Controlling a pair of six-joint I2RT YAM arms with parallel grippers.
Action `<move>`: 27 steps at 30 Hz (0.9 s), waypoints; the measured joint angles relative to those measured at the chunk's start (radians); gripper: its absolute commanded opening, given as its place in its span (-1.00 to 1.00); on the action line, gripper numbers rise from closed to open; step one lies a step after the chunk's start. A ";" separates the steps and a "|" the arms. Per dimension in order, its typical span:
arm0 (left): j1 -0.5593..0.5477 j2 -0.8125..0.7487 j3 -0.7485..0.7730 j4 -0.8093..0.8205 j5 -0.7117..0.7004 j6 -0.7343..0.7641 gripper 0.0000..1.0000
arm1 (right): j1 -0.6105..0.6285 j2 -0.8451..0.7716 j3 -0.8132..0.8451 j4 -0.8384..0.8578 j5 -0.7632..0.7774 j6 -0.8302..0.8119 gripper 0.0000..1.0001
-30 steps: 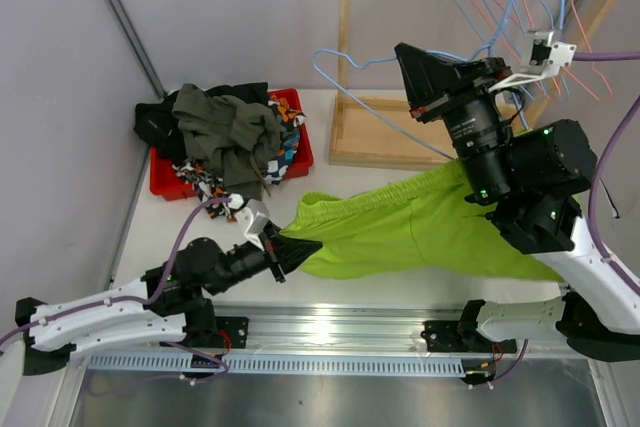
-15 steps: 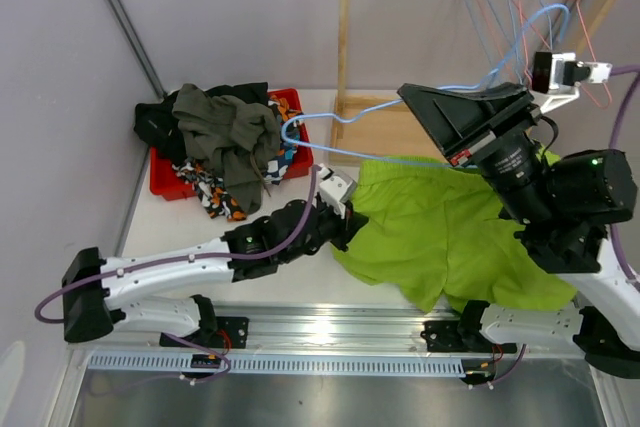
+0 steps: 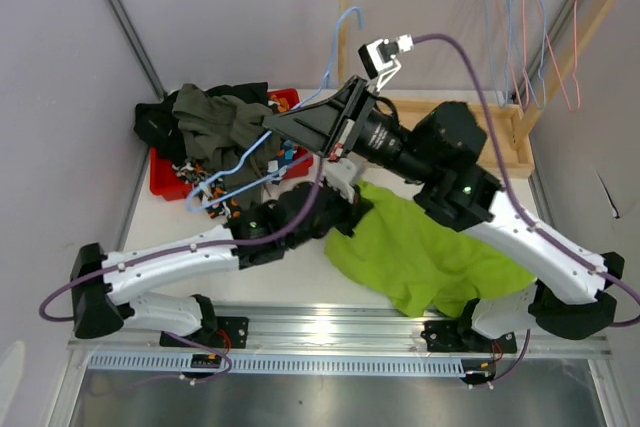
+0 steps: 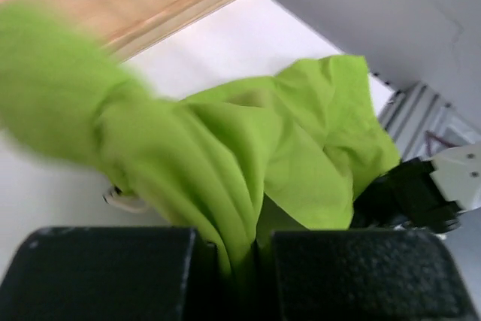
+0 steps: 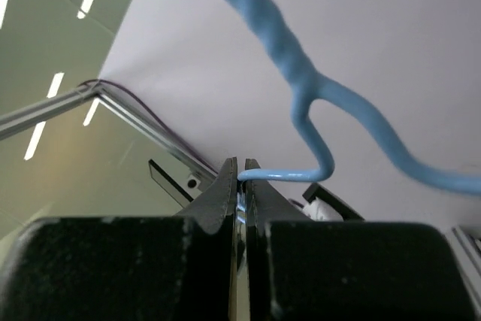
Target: Remove the shorts from the hanger
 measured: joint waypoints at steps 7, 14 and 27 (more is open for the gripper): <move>0.472 -0.221 -0.048 -0.182 0.035 0.025 -0.99 | -0.147 -0.155 0.140 -0.412 -0.084 -0.056 -1.00; 0.720 -0.275 -0.047 -0.219 0.109 0.036 -1.00 | -0.439 -0.378 -0.018 -0.455 -0.227 0.022 -1.00; 0.901 -0.063 0.224 -0.322 0.154 0.061 -0.99 | -0.543 0.011 0.111 -0.709 -0.502 -0.071 -1.00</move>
